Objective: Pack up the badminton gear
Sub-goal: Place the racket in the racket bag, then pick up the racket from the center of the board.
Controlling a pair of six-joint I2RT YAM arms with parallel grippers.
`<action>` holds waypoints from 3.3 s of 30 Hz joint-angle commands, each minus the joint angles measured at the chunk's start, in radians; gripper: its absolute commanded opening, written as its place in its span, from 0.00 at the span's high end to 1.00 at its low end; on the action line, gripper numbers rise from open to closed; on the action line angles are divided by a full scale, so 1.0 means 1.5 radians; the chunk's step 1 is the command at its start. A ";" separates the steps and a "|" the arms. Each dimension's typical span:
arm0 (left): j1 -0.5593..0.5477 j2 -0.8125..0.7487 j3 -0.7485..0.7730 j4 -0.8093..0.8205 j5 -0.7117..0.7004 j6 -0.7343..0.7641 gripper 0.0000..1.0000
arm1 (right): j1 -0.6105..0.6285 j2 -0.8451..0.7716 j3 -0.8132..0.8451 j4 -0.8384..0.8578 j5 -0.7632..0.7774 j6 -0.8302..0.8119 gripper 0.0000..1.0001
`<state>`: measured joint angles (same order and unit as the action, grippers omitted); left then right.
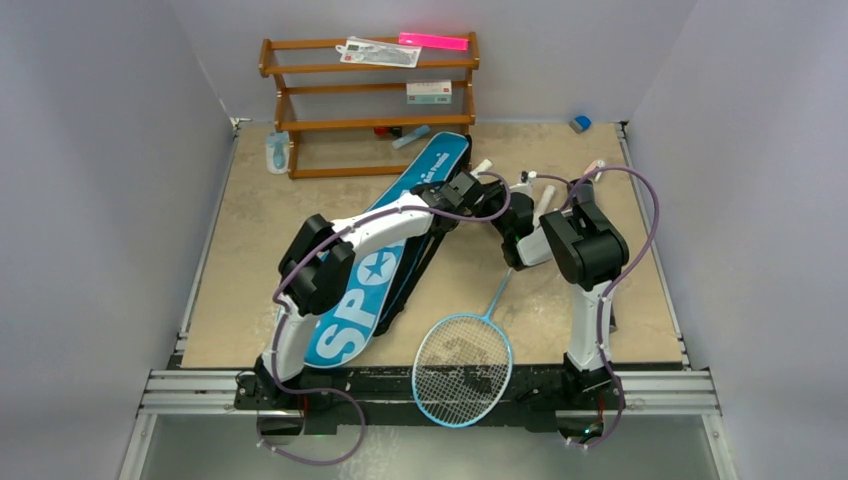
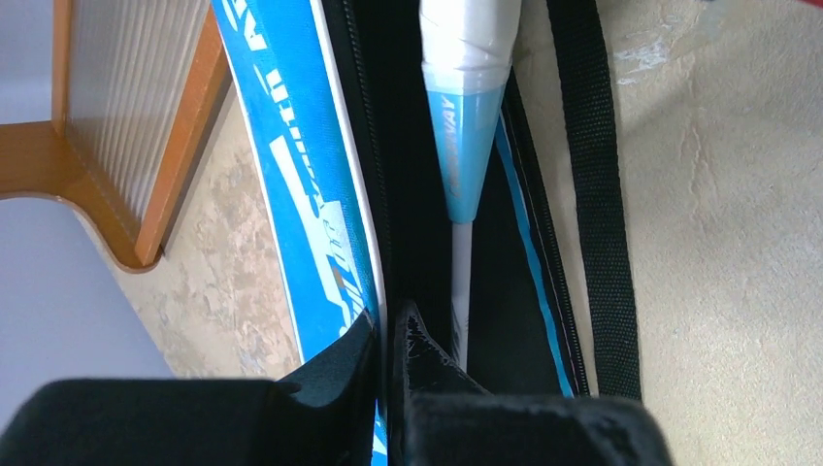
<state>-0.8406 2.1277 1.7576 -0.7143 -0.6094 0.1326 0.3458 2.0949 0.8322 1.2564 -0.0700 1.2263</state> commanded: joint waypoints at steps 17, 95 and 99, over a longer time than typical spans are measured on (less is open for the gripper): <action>0.011 -0.228 -0.150 0.272 0.308 0.117 1.00 | 0.032 -0.005 0.017 0.003 -0.046 -0.046 0.82; 0.145 -0.330 -0.262 0.304 0.511 0.104 1.00 | 0.023 -0.619 -0.252 -0.846 0.077 -0.275 0.46; 0.144 -0.330 -0.262 0.299 0.511 0.101 1.00 | 0.023 -0.582 -0.257 -0.777 0.048 -0.270 0.46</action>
<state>-0.6224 1.6791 1.3273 -0.2909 0.1524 0.2977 0.3851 1.1805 0.4355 -0.0196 0.0383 0.8455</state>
